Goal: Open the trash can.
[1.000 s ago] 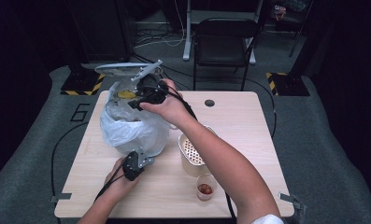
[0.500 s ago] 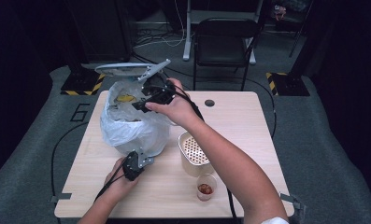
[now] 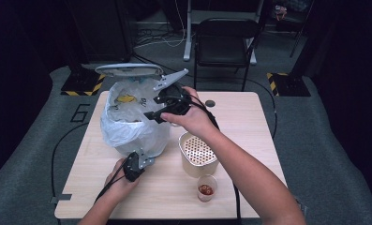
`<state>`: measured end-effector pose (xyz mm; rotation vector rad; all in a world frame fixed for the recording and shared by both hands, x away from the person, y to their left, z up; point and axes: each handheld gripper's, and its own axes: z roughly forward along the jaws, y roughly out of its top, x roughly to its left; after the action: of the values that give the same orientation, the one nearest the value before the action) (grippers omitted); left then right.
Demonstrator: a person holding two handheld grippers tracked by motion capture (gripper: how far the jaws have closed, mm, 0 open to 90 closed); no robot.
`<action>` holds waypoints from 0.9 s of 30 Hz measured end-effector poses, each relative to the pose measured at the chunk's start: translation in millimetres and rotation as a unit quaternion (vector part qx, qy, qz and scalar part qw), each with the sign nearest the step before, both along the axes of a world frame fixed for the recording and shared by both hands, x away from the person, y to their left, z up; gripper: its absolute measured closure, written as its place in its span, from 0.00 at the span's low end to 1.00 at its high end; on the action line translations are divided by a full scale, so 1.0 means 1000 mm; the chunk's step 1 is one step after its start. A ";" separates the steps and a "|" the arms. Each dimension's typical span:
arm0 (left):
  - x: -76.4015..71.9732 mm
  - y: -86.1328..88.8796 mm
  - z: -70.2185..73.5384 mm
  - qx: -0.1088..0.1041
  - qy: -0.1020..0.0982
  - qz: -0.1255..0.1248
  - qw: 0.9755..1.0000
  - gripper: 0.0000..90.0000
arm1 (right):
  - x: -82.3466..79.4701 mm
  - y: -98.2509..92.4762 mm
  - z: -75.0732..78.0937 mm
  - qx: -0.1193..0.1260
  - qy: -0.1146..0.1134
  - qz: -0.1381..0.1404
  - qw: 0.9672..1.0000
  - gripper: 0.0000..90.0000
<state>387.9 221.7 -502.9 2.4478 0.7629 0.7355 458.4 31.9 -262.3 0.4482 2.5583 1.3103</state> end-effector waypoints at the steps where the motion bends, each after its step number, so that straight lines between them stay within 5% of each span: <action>1: 0.000 -0.001 -0.002 -0.002 -0.012 0.004 1.000 1.00 | 0.000 -0.002 -0.001 0.001 0.002 0.001 1.000 0.40; 8: 0.000 -0.001 -0.002 -0.001 -0.013 0.004 1.000 1.00 | -0.004 -0.012 -0.008 -0.001 0.009 0.010 1.000 0.36; 11: 0.000 -0.001 -0.002 -0.001 -0.013 0.003 1.000 1.00 | -0.007 -0.010 -0.014 -0.023 -0.001 0.008 1.000 0.38; 13: 0.000 -0.001 -0.002 -0.002 -0.014 0.005 1.000 1.00 | -0.006 -0.007 -0.017 -0.042 -0.009 0.006 0.999 0.52; 16: 0.000 -0.001 -0.002 -0.001 -0.014 0.004 1.000 1.00 | -0.004 -0.006 -0.018 -0.038 0.003 0.011 0.999 0.65; 17: 0.000 -0.001 -0.002 -0.002 -0.014 0.004 1.000 1.00 | -0.001 -0.003 -0.015 -0.029 0.011 0.011 0.999 0.76; 27: 0.000 0.000 0.000 0.001 -0.004 0.001 1.000 1.00 | 0.008 0.002 0.001 -0.031 0.014 -0.017 0.999 0.93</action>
<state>387.7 221.7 -503.1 2.4442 0.7631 0.7457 465.9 33.7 -261.7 0.4991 2.5943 1.2182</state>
